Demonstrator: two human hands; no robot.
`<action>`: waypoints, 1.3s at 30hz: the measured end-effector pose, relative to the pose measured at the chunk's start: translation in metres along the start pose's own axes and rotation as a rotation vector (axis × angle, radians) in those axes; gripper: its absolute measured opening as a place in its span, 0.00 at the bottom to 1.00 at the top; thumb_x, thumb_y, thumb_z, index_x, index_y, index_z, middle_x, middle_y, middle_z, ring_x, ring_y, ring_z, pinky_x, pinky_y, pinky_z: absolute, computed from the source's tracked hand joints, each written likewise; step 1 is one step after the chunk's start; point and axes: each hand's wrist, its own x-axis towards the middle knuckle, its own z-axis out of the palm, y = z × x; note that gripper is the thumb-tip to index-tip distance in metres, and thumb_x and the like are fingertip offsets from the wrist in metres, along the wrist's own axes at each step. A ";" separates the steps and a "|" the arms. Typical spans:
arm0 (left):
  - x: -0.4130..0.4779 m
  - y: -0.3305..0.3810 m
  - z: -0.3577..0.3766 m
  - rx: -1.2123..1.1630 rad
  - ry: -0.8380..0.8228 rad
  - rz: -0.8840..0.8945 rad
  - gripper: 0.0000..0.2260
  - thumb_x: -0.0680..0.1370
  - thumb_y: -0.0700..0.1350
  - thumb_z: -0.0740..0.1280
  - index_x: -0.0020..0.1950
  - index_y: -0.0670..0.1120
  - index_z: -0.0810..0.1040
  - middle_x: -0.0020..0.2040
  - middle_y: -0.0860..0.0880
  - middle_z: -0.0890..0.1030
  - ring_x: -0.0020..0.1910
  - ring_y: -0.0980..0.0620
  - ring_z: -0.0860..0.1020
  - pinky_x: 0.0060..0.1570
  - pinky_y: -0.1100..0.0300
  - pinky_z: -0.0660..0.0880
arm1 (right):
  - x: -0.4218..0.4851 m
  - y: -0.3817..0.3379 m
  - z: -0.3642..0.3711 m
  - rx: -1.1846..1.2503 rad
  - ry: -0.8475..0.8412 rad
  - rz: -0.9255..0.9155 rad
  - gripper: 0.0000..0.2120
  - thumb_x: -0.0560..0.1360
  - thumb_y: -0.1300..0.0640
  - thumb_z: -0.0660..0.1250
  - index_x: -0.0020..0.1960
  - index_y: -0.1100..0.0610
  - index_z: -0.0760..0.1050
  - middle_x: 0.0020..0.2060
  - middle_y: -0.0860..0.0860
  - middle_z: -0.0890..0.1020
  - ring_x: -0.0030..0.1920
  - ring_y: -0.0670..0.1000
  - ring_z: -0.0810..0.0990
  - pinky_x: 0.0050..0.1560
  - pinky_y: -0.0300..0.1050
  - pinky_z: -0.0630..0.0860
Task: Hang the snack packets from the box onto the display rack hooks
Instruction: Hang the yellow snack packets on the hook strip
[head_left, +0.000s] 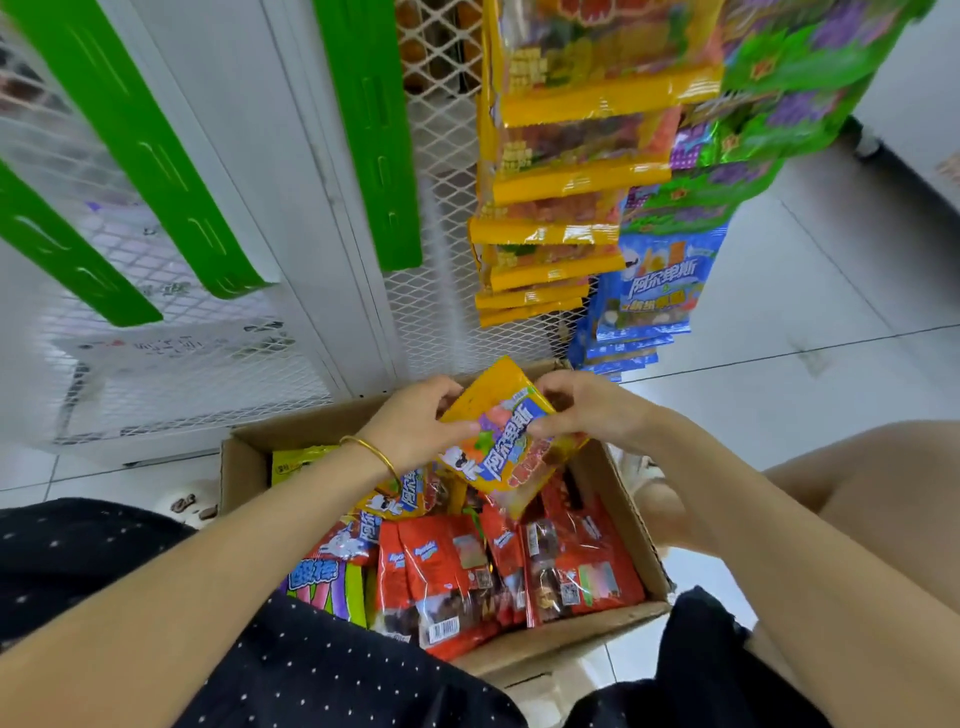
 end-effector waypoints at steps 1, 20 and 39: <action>0.000 0.003 -0.004 0.019 0.039 0.025 0.08 0.74 0.42 0.69 0.50 0.39 0.76 0.42 0.44 0.77 0.42 0.47 0.75 0.44 0.54 0.70 | -0.002 -0.003 -0.002 0.079 0.008 -0.011 0.12 0.70 0.65 0.72 0.52 0.65 0.75 0.48 0.55 0.81 0.45 0.49 0.80 0.44 0.37 0.78; -0.029 0.189 -0.145 0.198 0.191 0.486 0.08 0.73 0.40 0.70 0.37 0.52 0.76 0.35 0.55 0.75 0.32 0.61 0.71 0.35 0.66 0.67 | -0.084 -0.163 -0.066 0.132 0.646 -0.684 0.28 0.69 0.41 0.67 0.43 0.70 0.75 0.37 0.68 0.77 0.35 0.62 0.74 0.39 0.56 0.73; -0.018 0.348 -0.255 -0.085 0.847 0.634 0.08 0.78 0.45 0.64 0.52 0.41 0.76 0.43 0.44 0.78 0.43 0.45 0.79 0.48 0.50 0.77 | -0.116 -0.325 -0.154 -0.002 1.139 -0.937 0.03 0.74 0.62 0.67 0.47 0.59 0.77 0.32 0.42 0.75 0.34 0.42 0.72 0.40 0.36 0.70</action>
